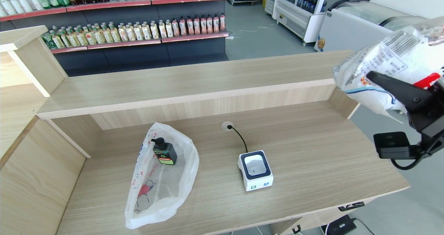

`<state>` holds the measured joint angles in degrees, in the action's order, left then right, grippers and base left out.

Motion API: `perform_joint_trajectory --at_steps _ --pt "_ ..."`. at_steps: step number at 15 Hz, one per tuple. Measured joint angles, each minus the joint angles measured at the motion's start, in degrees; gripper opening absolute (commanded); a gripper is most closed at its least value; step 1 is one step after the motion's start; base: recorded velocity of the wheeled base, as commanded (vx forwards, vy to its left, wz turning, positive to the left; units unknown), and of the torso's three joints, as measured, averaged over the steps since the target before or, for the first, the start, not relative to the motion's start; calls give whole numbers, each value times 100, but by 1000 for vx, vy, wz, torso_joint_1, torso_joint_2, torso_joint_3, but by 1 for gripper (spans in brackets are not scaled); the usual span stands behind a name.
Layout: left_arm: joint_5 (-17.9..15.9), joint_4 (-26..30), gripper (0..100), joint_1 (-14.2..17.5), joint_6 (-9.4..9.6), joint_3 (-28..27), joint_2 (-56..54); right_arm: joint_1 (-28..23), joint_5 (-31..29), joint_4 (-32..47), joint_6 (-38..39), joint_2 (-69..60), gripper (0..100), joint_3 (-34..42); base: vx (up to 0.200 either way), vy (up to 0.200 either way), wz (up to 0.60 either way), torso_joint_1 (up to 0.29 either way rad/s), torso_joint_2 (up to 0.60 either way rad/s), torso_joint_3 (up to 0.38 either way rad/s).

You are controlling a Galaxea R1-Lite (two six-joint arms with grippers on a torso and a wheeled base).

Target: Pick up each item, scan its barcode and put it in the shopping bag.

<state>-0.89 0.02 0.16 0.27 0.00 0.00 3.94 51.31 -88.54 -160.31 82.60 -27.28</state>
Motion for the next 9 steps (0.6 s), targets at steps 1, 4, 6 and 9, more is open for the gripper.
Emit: perform_joint_trajectory --at_steps 1,4,6,9 --pt "0 -2 100 -2 0 0 0 223 15 -6 -9 9 0 41 0 0 0 0 0 0" --pt "2 -2 100 0 0 0 0 1257 -412 -26 -11 118 0 -52 0 0 0 0 0 0" --pt "2 0 100 0 0 0 0 2105 -569 -41 -11 279 0 -276 0 0 0 0 0 0" --pt "0 -2 100 0 0 0 0 3416 -642 -41 -11 610 0 -642 0 0 0 0 0 0"
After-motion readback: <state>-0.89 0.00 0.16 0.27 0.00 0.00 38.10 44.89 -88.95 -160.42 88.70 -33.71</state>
